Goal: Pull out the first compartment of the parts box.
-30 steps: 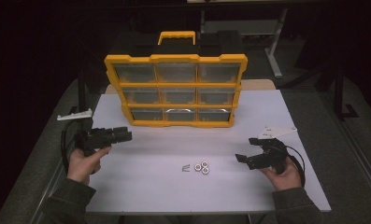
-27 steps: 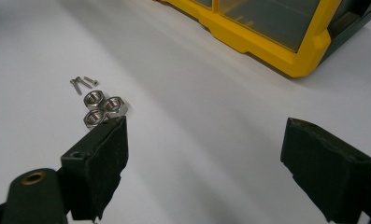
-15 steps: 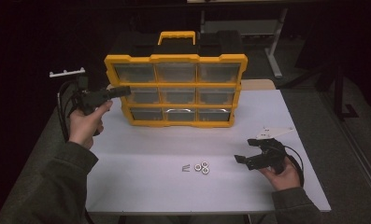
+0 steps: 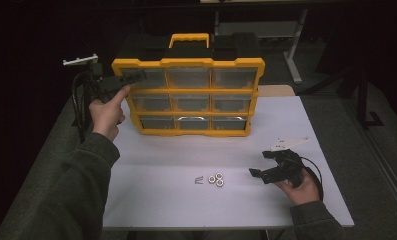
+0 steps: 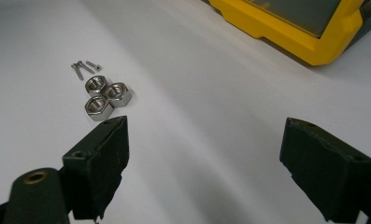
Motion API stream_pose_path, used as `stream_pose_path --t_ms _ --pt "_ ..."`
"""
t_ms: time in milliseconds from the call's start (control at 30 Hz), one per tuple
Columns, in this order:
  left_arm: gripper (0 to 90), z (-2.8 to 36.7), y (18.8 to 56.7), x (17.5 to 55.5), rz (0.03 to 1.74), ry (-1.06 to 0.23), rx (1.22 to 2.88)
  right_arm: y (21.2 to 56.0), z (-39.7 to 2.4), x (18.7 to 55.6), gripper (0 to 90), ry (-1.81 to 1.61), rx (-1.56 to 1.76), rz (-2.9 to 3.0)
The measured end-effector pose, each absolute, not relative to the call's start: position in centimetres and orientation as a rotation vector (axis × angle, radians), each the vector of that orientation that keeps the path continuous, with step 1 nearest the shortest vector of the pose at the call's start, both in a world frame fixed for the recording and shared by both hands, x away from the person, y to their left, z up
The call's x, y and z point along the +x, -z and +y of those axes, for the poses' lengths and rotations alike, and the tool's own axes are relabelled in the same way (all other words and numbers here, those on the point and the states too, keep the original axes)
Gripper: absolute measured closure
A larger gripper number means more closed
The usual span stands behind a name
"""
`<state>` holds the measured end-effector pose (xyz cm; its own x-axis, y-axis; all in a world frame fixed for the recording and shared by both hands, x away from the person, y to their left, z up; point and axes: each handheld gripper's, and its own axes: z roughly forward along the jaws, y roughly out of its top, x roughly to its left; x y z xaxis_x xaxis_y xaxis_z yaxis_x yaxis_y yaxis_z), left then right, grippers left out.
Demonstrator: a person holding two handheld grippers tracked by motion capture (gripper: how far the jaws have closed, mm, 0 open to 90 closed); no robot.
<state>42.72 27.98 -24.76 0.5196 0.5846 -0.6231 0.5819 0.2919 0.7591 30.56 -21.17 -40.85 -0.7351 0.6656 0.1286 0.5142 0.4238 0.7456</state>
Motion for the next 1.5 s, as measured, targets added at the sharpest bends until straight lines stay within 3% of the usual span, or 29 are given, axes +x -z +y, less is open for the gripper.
stream_pose_path --t_ms 200,1000,1500 --pt "72.8 27.9 25.0 43.0 1.153 -0.003 1.315 40.9 -21.2 30.5 14.7 -1.209 1.036 2.489" --pt "79.8 28.0 26.1 42.3 1.169 0.086 1.183 40.8 -21.8 30.3 14.7 -1.233 1.049 2.469" --pt "79.4 28.5 26.4 41.5 1.148 0.147 1.155 40.7 -21.9 30.1 14.7 -1.237 1.059 2.465"
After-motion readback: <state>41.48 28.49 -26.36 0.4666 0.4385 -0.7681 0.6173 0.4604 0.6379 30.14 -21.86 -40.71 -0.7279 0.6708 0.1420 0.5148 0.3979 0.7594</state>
